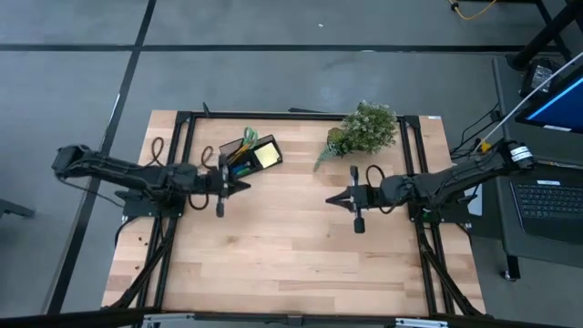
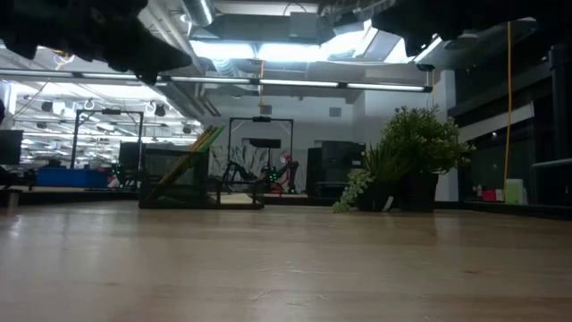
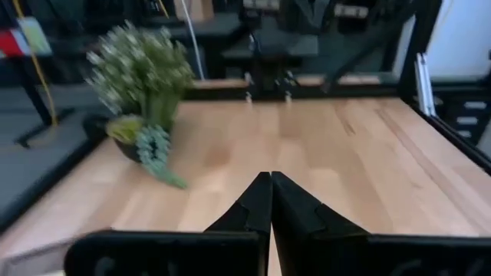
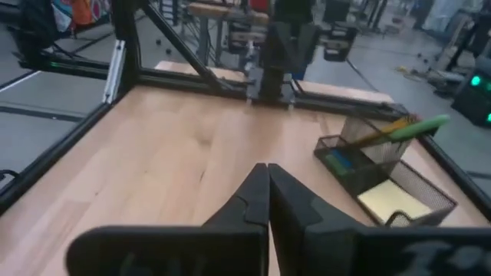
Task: Pick and place office supplies into organizer
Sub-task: Return to Home Position
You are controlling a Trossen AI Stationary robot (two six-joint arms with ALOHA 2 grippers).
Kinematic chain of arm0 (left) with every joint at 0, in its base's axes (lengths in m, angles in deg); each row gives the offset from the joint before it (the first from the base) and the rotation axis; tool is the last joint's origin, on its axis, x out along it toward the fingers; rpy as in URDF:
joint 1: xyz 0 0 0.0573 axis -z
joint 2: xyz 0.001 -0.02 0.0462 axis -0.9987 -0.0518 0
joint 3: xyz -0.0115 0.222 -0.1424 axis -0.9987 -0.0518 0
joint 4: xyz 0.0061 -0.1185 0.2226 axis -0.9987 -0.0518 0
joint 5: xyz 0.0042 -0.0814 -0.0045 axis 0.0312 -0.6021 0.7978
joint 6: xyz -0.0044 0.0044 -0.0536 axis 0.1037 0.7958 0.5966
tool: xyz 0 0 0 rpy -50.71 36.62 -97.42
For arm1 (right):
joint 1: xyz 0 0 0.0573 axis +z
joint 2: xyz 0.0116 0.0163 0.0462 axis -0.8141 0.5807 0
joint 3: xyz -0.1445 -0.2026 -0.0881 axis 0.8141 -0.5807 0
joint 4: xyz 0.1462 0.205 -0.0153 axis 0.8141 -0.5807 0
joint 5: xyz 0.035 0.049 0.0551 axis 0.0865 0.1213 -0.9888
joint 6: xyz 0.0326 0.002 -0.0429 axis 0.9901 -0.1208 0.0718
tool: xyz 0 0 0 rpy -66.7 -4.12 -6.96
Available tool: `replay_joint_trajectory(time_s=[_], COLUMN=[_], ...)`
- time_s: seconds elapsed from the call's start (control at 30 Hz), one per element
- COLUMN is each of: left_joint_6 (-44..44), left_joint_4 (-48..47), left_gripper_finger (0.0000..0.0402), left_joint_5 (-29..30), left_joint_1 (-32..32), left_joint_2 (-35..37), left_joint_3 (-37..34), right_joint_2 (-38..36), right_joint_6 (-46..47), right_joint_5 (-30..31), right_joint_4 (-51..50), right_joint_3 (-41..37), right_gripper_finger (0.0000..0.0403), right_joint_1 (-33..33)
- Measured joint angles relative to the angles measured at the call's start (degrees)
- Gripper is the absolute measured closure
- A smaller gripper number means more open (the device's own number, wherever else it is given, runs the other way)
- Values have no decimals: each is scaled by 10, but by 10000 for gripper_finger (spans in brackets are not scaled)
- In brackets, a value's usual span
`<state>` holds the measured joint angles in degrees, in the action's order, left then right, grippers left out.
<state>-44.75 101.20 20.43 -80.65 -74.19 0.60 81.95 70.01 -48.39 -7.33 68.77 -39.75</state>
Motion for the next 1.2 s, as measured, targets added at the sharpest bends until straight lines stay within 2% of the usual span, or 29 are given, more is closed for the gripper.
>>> replay_joint_trajectory(time_s=[0.13,0.23,0.47,0.83,1.2], left_joint_6=[-20,-30,-41,-75,-75], left_joint_4=[30,41,39,-36,-69], left_gripper_finger=[400,400,400,400,400], left_joint_5=[-58,-88,-72,-52,-52], left_joint_1=[-58,-84,-92,-91,-91], left_joint_2=[45,75,148,236,277], left_joint_3=[-24,-43,-81,-83,-83], right_joint_2=[-29,-62,-175,-316,-447], right_joint_6=[-13,-35,-36,-37,-23], right_joint_5=[-1,-30,-39,-42,-53], right_joint_4=[-3,-23,-128,-245,-187], right_joint_3=[-6,-6,-6,-6,-134], right_gripper_finger=[398,398,398,398,398], right_joint_1=[-9,-18,-38,-41,-41])
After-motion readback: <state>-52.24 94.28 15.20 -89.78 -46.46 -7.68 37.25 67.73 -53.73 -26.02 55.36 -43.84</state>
